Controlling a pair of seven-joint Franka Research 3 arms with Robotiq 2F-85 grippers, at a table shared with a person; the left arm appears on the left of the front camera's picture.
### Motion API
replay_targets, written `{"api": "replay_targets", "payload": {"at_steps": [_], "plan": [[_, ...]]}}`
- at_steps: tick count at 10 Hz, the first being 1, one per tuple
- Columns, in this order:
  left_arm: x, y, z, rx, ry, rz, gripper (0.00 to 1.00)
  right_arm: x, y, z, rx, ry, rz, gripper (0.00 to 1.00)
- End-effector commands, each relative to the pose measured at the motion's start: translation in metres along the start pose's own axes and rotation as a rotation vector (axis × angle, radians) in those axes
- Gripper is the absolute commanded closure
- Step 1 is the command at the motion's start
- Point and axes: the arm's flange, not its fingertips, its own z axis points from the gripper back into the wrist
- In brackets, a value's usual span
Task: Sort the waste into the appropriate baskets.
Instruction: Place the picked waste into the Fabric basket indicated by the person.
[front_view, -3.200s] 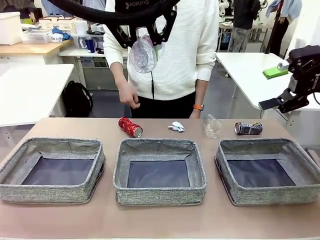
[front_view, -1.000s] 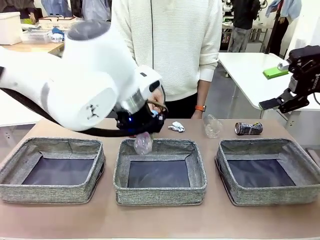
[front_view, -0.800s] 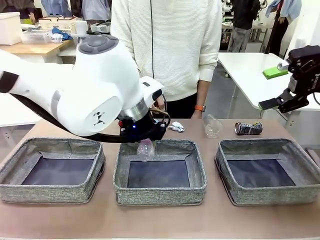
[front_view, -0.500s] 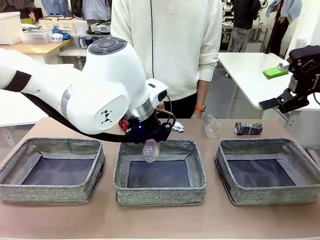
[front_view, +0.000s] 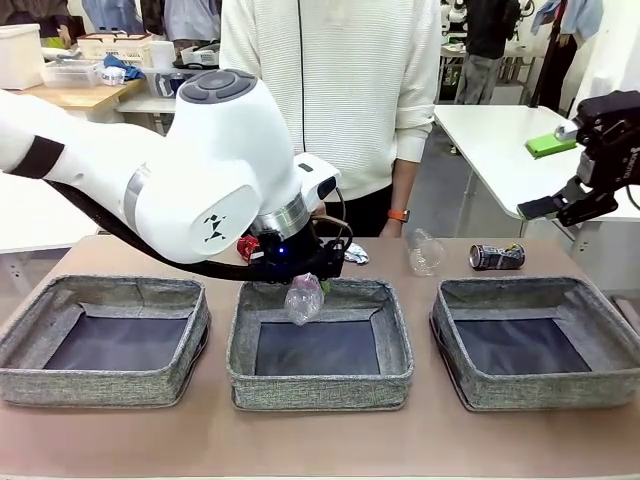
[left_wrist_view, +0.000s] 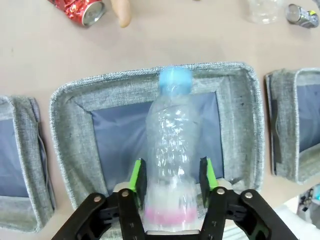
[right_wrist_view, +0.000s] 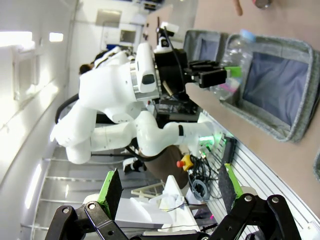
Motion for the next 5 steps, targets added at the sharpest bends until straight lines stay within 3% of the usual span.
{"api": "replay_targets", "payload": {"at_steps": [1,5], "plan": [[0.0033,-0.0074,0.0010,0.027,-0.013,0.025,0.00,0.0027,0.0014,-0.0021,0.025,-0.008,0.014,0.00],[0.0033,-0.0068,0.0004,0.024,-0.003,0.020,0.00,0.0027,0.0014,-0.0021,0.025,-0.008,0.014,0.00]]}}
